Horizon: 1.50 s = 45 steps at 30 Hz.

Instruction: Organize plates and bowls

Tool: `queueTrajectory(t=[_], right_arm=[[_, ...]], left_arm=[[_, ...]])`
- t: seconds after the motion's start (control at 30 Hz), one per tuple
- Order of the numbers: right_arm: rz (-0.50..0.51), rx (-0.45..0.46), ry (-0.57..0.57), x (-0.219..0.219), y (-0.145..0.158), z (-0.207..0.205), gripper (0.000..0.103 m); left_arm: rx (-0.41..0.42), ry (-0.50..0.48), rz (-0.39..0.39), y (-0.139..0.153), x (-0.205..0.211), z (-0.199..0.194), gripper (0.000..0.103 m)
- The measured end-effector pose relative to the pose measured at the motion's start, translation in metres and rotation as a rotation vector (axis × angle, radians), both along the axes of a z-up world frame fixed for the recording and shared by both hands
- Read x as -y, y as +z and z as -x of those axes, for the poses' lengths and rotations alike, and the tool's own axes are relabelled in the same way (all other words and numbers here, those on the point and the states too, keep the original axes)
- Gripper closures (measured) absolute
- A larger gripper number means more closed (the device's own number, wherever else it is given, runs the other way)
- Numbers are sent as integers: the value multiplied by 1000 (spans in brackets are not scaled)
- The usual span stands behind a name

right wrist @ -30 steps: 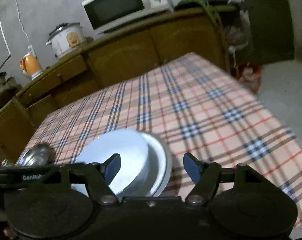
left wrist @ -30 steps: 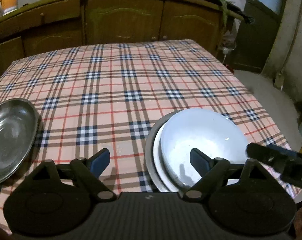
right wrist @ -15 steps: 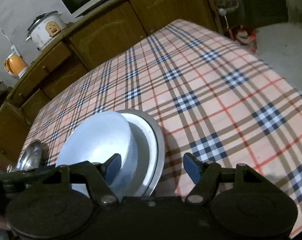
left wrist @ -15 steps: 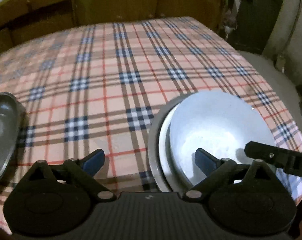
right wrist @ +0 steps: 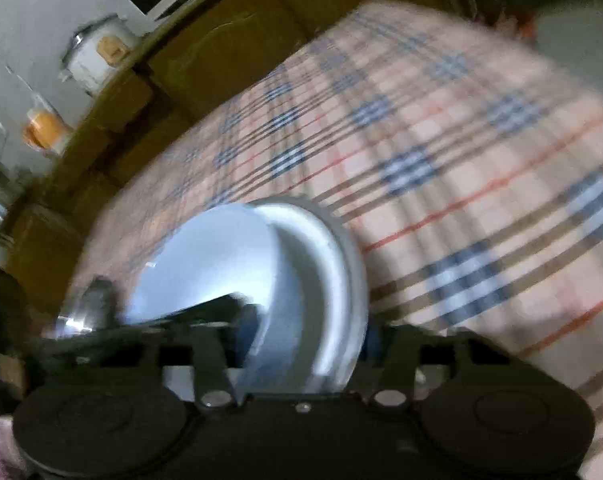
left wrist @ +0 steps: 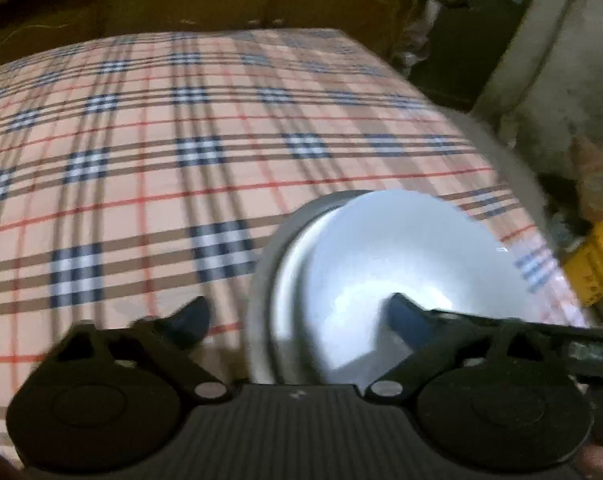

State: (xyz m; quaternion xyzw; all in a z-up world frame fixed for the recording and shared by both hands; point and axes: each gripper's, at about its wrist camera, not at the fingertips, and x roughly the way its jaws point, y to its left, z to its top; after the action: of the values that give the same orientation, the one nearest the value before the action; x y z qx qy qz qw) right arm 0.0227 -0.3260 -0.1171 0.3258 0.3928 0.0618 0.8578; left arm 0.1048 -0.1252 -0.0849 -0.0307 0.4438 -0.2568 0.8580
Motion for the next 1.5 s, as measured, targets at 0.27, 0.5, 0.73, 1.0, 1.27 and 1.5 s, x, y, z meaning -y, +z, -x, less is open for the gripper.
queueTrajectory(t=[0.27,0.5,0.73,1.0,1.27,1.5], right_arm=[[45,21,-4,-4,3,1,50],[52,62,-9,-3,11,8,50],[54,114,-38,4,38,22,50],[76,187,-56,14,82,40,50],[84,248,-70,18,114,62,50],[89,283,-64,16,131,77,50]], left_arm=[[-6,18,36,5,3,7,37],[43,20,38,19,0,13,38],[102,8,31,53,10,21,38],[189,-8,51,92,18,40,38],[252,-15,59,121,22,62,38],[287,-5,61,135,18,77,38]])
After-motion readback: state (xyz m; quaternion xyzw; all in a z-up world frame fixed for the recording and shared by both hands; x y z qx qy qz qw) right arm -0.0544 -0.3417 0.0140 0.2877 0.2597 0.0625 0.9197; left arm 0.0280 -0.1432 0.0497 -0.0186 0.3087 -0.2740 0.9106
